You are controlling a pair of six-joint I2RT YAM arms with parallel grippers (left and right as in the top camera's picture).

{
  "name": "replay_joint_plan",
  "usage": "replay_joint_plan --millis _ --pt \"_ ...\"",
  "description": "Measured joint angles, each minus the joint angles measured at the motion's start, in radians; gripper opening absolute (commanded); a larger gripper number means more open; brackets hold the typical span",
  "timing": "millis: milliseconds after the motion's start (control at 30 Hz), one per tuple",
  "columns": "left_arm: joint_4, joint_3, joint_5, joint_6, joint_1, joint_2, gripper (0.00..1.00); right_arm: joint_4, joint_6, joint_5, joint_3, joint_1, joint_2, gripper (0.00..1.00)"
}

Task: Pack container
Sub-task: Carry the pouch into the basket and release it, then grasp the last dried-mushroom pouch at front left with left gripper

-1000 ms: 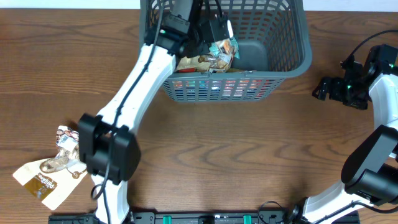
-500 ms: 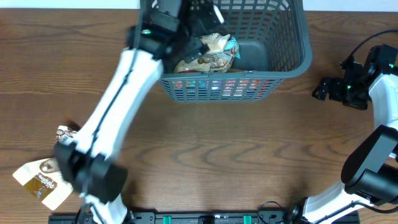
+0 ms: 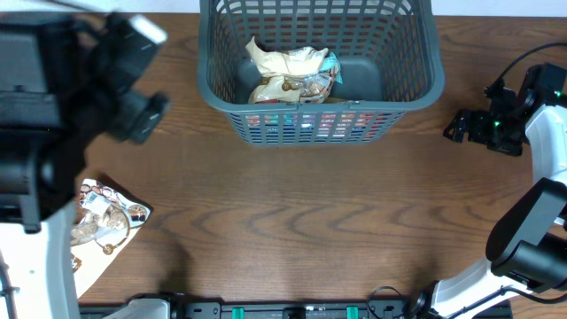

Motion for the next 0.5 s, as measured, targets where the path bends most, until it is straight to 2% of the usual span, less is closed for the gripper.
replay_joint_plan --millis 167,367,500 --pt "-0.095 -0.040 0.000 -0.037 0.229 0.005 0.99 0.004 0.000 0.000 0.000 0.000 0.000 0.99" --pt "0.021 -0.233 0.035 -0.060 0.452 -0.003 0.99 0.011 0.000 0.000 0.000 0.000 0.000 0.99" --pt "0.143 -0.456 0.068 -0.062 0.505 -0.015 0.98 0.013 0.000 0.000 -0.001 0.000 0.000 0.99"
